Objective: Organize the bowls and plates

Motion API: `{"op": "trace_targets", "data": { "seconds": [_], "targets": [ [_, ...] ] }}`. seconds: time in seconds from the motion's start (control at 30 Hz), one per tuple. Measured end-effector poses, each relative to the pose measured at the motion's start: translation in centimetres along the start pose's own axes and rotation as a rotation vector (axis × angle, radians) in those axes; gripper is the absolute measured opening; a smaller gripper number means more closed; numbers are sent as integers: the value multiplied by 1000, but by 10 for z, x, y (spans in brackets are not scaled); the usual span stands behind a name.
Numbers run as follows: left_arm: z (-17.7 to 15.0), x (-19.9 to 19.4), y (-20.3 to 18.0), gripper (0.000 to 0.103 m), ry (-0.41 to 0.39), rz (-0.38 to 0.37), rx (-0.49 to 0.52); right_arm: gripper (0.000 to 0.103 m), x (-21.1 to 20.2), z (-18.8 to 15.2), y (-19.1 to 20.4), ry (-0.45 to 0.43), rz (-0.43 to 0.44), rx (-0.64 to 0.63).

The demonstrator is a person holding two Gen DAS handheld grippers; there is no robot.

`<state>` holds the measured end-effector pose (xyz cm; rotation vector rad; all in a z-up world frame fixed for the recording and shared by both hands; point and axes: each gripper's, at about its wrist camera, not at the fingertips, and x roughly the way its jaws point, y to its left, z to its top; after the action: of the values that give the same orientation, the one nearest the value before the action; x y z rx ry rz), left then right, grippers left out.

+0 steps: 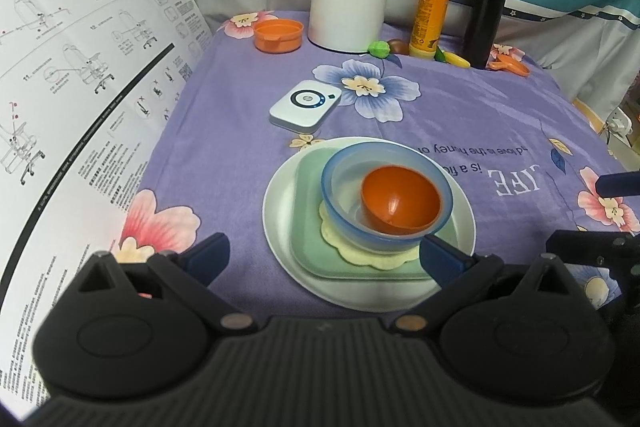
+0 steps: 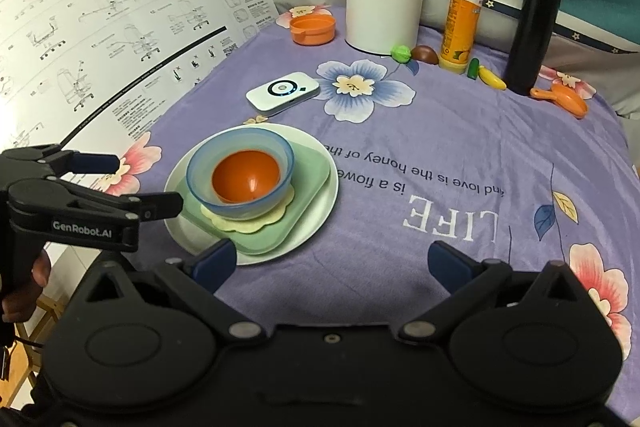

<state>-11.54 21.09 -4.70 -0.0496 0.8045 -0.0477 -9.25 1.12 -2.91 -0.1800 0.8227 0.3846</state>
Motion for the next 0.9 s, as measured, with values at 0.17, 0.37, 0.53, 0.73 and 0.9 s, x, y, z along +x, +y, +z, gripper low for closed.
{"op": "trace_targets", "data": {
  "seconds": [0.17,0.37,0.53,0.73,0.9],
  "targets": [
    [1,3,2,103,4,3,3,103,2,1,-1,4,1,-3],
    [3,6,4,103,5,9,6,103,9,3,-1,12,3,-10],
    [3,7,4,103,5,9,9,103,12,4,-1,17,4,-13],
    [3,9,2,103,5,12,19,103,16,4,-2,24,4,-10],
    [3,11,1,103,12,13,23,103,16,4,-3,27,4,-8]
  ]
}}
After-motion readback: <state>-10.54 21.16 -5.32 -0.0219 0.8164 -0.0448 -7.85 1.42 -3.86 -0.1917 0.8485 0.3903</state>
